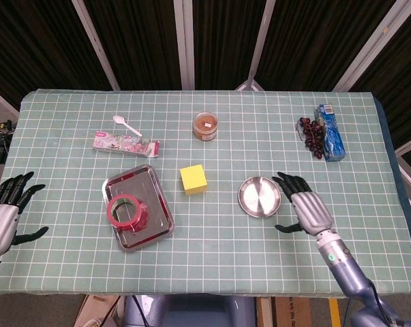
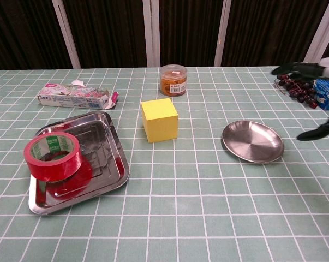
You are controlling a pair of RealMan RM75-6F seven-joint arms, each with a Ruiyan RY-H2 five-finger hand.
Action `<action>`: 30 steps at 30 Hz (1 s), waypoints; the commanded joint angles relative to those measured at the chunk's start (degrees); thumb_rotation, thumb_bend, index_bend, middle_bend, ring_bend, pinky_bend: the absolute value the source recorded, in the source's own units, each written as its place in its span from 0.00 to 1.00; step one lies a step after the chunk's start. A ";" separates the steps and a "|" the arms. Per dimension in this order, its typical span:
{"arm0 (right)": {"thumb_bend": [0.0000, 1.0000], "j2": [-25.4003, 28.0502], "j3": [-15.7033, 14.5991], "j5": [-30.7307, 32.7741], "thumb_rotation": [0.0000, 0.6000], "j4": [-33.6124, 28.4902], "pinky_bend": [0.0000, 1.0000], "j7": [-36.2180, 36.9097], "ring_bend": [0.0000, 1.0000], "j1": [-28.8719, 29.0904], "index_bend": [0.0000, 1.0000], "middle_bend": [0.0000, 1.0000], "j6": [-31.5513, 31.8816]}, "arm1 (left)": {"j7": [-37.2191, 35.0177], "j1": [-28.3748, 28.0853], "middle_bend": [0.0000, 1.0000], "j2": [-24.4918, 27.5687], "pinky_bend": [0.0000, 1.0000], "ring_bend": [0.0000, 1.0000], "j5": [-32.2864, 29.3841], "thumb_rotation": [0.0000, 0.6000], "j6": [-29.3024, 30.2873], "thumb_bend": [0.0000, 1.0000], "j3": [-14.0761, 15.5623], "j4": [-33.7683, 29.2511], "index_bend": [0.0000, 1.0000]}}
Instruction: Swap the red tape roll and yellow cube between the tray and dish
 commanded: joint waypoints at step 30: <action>0.00 -31.07 8.16 37.74 1.00 35.22 0.01 -16.18 0.00 39.93 0.08 0.00 -18.82 | -1.13 2.62 0.00 -4.66 0.00 0.00 -1.35 1.00 -2.24 0.04 -5.62 7.09 0.19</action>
